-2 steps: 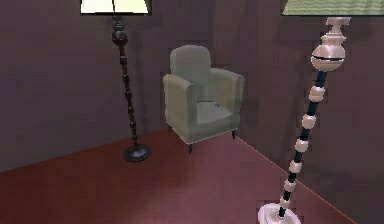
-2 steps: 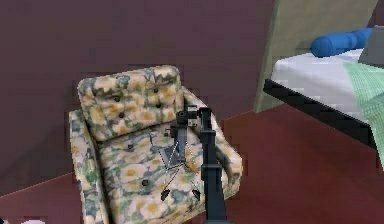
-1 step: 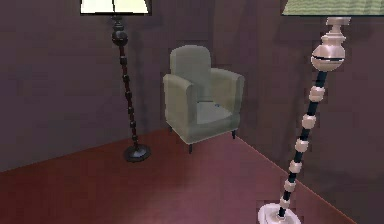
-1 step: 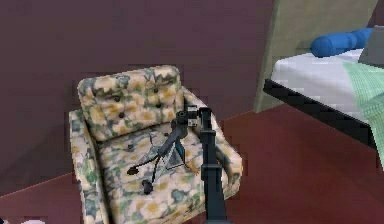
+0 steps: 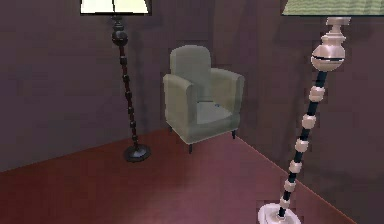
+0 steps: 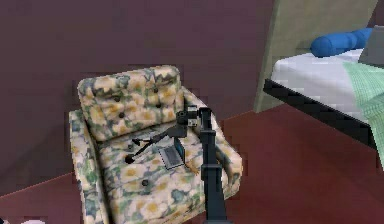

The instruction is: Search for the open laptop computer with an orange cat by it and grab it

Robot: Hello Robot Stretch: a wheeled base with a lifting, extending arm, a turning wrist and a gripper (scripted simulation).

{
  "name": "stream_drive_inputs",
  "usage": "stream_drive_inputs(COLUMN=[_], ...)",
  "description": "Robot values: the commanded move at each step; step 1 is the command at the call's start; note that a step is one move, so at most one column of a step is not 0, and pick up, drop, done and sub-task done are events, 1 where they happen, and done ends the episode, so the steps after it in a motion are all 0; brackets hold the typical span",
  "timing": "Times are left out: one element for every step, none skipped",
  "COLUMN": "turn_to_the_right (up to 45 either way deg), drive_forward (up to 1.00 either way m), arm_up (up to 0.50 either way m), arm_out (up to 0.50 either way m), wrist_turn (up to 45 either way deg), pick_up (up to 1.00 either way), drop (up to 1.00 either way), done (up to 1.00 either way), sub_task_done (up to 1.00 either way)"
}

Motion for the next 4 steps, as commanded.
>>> stream_drive_inputs(turn_to_the_right=[0.0, 0.0, 0.0, 0.0], drive_forward=[0.0, 0.0, 0.0, 0.0], arm_up=[0.0, 0.0, 0.0, -0.3], arm_out=[0.0, 0.0, 0.0, 0.0], wrist_turn=[45.0, 45.0, 21.0, 0.0], pick_up=[0.0, 0.0, 0.0, 0.0], drop=[0.0, 0.0, 0.0, 0.0], done=[0.0, 0.0, 0.0, 0.0], sub_task_done=[0.0, 0.0, 0.0, 0.0])
